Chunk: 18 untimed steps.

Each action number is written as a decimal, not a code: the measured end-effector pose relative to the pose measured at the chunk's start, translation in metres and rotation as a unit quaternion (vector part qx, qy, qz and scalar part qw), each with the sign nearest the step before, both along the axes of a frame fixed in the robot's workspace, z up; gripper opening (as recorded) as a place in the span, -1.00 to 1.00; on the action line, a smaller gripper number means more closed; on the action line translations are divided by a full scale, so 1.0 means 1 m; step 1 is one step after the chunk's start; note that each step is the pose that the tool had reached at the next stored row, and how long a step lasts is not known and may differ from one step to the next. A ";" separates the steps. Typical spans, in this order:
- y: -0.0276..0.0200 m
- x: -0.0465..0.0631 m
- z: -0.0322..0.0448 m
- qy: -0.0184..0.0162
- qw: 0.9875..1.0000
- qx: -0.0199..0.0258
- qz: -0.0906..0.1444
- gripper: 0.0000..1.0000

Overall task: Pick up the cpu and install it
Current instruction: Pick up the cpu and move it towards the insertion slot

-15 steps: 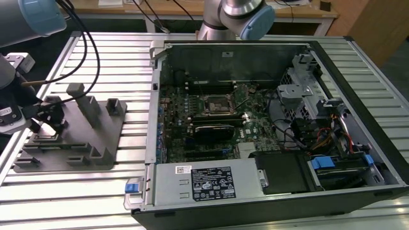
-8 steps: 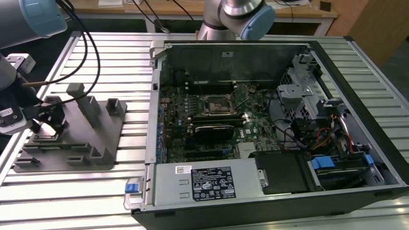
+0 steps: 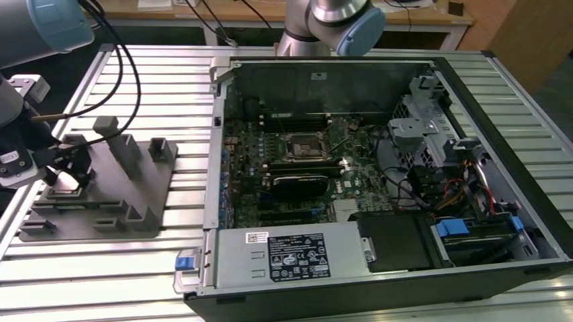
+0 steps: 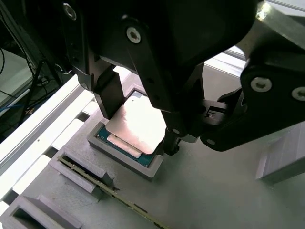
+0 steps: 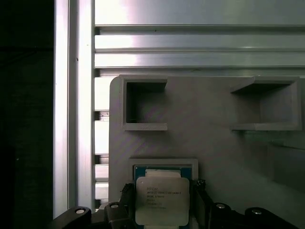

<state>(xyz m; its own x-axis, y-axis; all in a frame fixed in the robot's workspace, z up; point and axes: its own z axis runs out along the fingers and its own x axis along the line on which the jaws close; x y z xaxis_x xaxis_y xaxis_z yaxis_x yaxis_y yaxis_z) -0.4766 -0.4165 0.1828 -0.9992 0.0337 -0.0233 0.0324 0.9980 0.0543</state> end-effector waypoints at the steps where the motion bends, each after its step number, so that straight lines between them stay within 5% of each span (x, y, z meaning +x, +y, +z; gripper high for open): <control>1: 0.0000 0.000 0.0000 0.000 1.000 0.000 0.000 0.21; 18: 0.0000 0.000 0.0054 0.000 1.000 0.001 0.000 0.08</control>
<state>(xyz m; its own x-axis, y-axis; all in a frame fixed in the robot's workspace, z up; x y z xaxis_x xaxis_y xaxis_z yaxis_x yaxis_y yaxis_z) -0.4766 -0.4165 0.1881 -0.9992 0.0337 -0.0232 0.0323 0.9979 0.0566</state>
